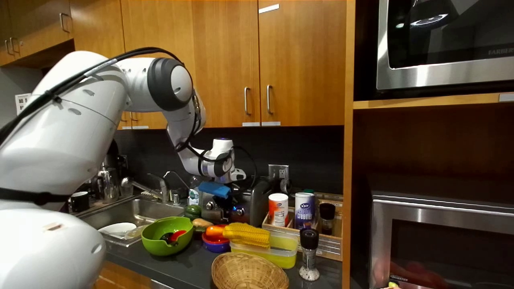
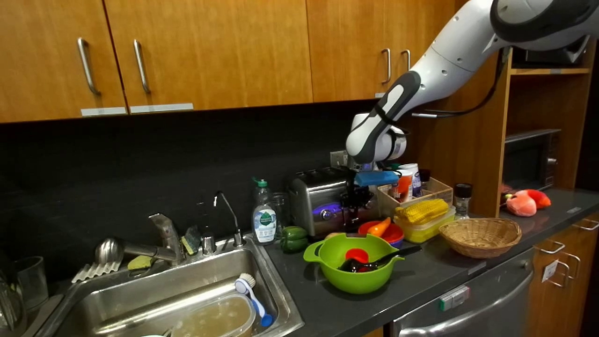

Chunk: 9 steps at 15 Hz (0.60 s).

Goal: Push the right lever on the toaster downwards.

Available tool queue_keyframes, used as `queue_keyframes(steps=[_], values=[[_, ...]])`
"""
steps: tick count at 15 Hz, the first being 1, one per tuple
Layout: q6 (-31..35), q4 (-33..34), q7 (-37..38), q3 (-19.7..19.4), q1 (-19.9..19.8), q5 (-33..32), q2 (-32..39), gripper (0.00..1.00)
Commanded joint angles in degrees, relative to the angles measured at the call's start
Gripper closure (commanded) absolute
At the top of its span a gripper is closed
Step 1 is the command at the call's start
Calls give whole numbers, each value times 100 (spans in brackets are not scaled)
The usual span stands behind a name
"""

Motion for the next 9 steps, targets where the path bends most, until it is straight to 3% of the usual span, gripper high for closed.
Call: queue_keyframes(steps=[1,9], values=[[20,364,-208,36,-131,181,699,100],[-461,751,-200,-9,-141,277,992,100]])
